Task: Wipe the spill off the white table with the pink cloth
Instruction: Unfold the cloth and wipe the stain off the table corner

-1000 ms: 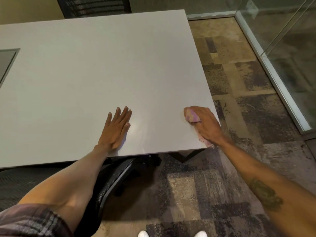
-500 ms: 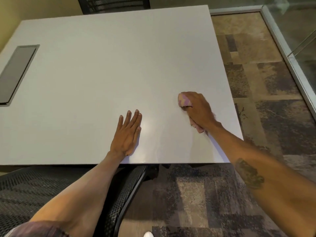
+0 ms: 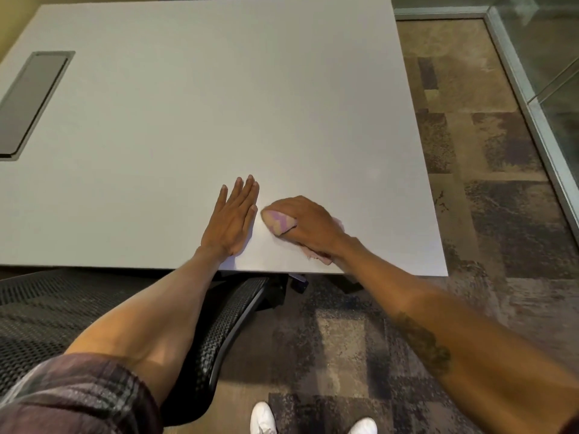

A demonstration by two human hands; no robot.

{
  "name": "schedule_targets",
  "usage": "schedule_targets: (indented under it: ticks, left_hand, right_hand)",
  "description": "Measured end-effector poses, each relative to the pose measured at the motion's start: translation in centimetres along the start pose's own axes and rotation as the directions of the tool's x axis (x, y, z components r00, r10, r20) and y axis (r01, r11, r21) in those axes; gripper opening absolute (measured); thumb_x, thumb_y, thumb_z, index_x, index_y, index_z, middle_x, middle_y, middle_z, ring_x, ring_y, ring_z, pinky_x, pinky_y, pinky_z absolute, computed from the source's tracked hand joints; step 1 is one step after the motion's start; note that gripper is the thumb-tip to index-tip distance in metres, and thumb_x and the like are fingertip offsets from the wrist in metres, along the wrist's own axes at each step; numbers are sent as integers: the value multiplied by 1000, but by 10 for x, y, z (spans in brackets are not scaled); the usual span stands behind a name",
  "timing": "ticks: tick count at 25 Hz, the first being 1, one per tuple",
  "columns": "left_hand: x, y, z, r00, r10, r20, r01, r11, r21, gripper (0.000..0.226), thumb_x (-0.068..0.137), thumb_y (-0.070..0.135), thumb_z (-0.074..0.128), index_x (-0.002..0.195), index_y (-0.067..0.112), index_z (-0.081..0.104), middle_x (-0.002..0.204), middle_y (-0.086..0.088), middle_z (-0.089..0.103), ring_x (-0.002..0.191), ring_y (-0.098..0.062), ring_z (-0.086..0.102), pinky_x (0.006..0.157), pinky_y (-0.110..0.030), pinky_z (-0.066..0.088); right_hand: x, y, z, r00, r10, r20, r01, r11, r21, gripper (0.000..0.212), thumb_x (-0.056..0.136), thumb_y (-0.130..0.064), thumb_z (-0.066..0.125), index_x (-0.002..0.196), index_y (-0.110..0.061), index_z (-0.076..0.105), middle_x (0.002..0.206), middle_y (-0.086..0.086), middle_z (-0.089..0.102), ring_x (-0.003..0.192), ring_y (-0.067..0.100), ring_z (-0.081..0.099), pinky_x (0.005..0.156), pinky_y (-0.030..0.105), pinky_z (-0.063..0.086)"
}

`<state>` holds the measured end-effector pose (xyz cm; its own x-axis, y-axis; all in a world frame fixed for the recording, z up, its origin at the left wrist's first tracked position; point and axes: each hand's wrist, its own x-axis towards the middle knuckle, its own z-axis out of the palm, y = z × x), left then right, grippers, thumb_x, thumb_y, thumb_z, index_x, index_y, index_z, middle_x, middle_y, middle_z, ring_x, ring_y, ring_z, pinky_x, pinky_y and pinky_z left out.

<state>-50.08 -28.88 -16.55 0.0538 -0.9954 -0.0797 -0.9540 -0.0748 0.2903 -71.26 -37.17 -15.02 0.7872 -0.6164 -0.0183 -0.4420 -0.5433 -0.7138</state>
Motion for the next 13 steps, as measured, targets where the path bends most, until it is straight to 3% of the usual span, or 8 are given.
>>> schedule_targets:
  ticks: [2,5,6,9,11,13]
  left_hand:
    - [-1,1,-2,1000,0,7,0,1000,-2,55,111,34,10,163,16,7,171,4,-2,159,-14,-7,129,-41,-5]
    - [-1,3,-5,1000,-9,8,9,1000,20,54,111,31,13,163,16,9,171,3,0,159,-15,-5,129,-40,-5]
    - [-1,4,-6,1000,-11,10,11,1000,22,54,111,30,14,163,15,9,172,3,1,159,-15,-5,129,-40,-5]
    - [-1,5,-5,1000,-10,11,10,1000,24,54,111,30,14,163,15,9,172,3,0,159,-16,-5,129,-41,-3]
    - [-1,4,-4,1000,-12,4,12,1000,27,54,111,29,14,163,15,10,171,3,1,159,-17,-5,129,-42,-3]
    - [-1,5,-3,1000,-10,-1,10,1000,22,54,111,29,15,163,14,11,171,2,2,159,-18,-4,129,-43,-2]
  right_hand:
    - [-21,-11,8,997,-32,67,32,999,8,45,92,-39,67,135,-27,62,137,-5,64,123,17,55,96,26,40]
    - [-65,-6,0,981,-102,165,97,994,41,43,96,-40,63,137,-31,60,137,-7,63,121,3,49,100,8,30]
    - [-79,2,-8,977,-102,188,96,995,41,43,96,-40,63,138,-33,59,137,-8,62,121,0,47,101,8,28]
    - [-101,25,-31,981,-47,190,44,999,17,48,94,-42,65,140,-38,56,142,-14,58,127,8,49,106,28,38]
    - [-90,32,-35,995,6,100,-10,999,43,46,93,-42,67,137,-34,59,139,-18,58,124,5,50,108,28,39]
    - [-66,28,-32,998,70,7,-70,997,36,46,90,-34,74,135,-29,63,137,-12,63,122,12,53,106,37,43]
